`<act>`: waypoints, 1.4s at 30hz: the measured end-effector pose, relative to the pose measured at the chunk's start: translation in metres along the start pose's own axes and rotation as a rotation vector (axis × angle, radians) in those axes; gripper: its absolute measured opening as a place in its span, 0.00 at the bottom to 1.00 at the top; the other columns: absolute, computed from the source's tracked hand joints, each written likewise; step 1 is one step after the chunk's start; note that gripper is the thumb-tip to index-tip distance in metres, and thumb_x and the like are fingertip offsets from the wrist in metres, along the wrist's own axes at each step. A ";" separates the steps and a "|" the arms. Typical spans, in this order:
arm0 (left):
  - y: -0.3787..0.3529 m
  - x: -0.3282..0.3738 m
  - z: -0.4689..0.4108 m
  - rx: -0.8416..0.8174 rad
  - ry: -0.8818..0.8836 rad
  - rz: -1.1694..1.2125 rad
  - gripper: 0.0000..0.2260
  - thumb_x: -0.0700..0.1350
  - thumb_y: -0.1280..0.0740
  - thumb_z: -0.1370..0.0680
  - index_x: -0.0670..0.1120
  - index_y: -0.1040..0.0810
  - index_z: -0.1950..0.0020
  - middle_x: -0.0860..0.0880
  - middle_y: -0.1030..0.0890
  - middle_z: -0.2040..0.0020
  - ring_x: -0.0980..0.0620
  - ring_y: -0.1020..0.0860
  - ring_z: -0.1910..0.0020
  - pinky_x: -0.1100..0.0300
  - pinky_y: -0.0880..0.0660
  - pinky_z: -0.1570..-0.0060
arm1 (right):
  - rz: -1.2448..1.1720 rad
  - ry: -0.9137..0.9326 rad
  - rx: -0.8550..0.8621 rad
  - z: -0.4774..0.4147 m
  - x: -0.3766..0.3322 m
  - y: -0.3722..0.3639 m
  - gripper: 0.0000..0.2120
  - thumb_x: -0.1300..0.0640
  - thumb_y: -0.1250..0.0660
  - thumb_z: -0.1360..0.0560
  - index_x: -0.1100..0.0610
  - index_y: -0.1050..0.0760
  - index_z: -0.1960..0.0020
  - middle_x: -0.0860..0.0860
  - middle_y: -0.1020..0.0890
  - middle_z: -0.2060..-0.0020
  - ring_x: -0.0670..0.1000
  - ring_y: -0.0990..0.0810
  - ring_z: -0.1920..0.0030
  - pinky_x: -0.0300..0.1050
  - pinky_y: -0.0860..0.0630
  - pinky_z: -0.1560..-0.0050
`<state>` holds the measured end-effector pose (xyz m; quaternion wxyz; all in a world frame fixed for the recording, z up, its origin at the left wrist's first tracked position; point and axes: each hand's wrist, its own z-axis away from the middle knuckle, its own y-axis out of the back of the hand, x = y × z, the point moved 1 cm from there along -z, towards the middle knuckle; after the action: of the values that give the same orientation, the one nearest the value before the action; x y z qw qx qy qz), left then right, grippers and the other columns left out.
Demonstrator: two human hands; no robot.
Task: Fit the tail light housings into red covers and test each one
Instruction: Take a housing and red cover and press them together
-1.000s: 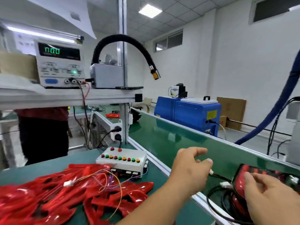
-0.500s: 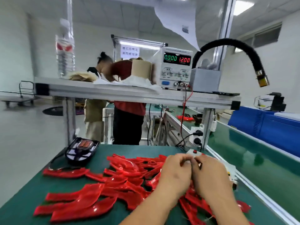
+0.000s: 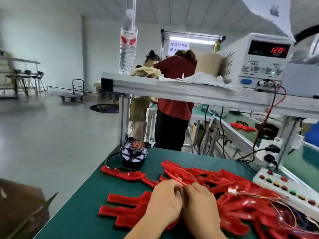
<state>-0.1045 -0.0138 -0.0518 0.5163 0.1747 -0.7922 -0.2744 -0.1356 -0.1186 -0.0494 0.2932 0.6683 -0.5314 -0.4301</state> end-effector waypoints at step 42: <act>0.088 -0.130 -0.136 0.259 0.702 -0.302 0.09 0.37 0.39 0.21 0.34 0.21 0.50 0.37 0.19 0.47 0.39 0.21 0.48 0.54 0.26 0.52 | -0.043 -0.051 -0.096 0.000 0.016 -0.032 0.09 0.48 0.45 0.19 0.49 0.28 0.49 0.45 0.32 0.54 0.47 0.28 0.52 0.43 0.25 0.47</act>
<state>0.0735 0.0939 -0.0483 0.6831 0.4359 -0.5611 -0.1687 -0.1204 -0.1258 -0.0809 0.3021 0.6535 -0.5031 -0.4781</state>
